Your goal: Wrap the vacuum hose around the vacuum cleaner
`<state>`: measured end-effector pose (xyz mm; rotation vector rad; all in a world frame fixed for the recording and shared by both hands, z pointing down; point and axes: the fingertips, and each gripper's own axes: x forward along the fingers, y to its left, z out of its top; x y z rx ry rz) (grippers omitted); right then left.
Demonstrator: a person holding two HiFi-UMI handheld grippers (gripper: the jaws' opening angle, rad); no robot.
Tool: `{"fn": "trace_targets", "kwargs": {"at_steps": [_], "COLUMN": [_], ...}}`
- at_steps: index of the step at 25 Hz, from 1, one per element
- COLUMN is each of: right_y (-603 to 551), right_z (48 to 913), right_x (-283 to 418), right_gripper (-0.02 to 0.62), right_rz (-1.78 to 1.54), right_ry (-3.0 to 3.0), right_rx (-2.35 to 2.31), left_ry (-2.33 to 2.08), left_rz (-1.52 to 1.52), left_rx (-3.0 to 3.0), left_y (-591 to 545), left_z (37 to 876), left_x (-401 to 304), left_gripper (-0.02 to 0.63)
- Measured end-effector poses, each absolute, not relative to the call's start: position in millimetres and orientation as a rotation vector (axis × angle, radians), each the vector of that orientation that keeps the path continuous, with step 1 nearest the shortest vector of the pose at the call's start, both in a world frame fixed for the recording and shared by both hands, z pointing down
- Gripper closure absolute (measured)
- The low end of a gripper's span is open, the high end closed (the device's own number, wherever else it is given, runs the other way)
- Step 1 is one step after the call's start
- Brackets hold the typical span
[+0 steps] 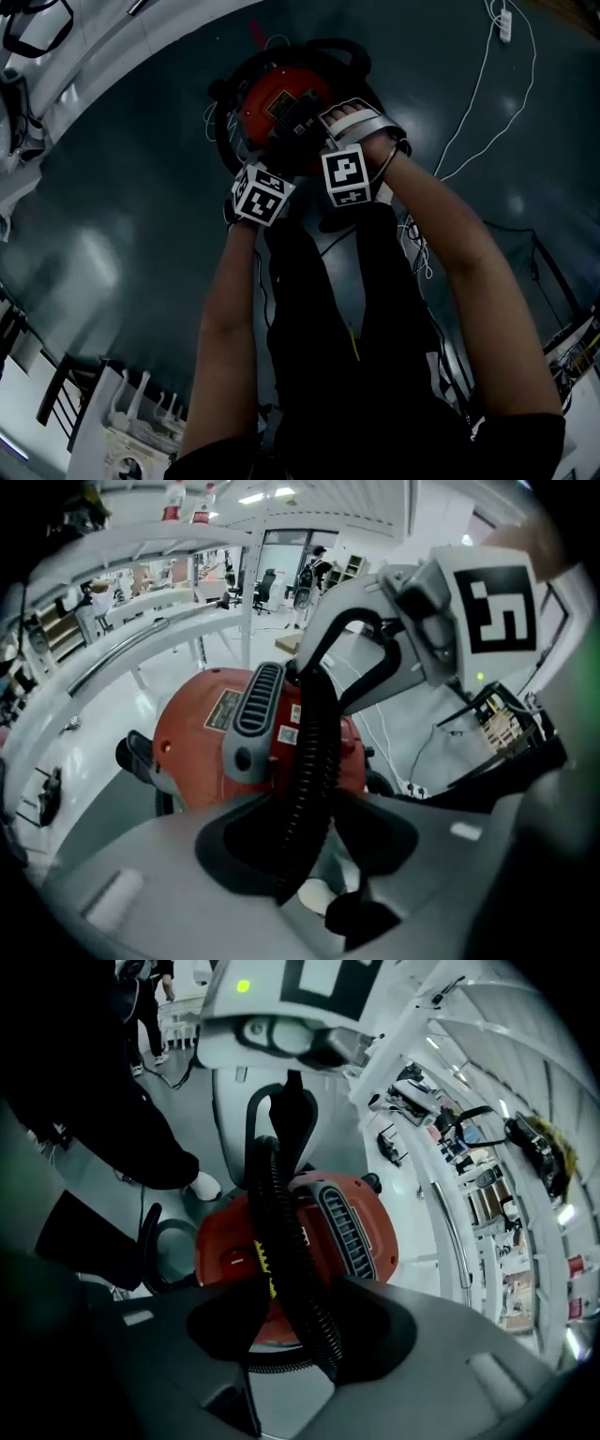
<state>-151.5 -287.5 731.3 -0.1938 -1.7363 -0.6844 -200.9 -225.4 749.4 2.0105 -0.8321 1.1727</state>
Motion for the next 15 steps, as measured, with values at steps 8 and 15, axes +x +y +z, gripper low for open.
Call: {"fn": "trace_targets", "kwargs": {"at_steps": [8, 15], "right_y": [-299.1, -295.0], "right_z": [715.1, 713.5], "right_x": [-141.1, -127.2], "right_gripper": [0.446, 0.454], "right_rz": [-0.598, -0.478], "right_ry": [-1.856, -1.869], "right_rx": [0.004, 0.077], "left_ry": [-0.954, -1.079], "left_rz": [1.053, 1.09], "left_rx": [1.919, 1.911], "left_y": [-214.3, -210.1], "left_z": [763.5, 761.6], "left_x": [-210.8, -220.4], "left_gripper": [0.41, 0.41]}}
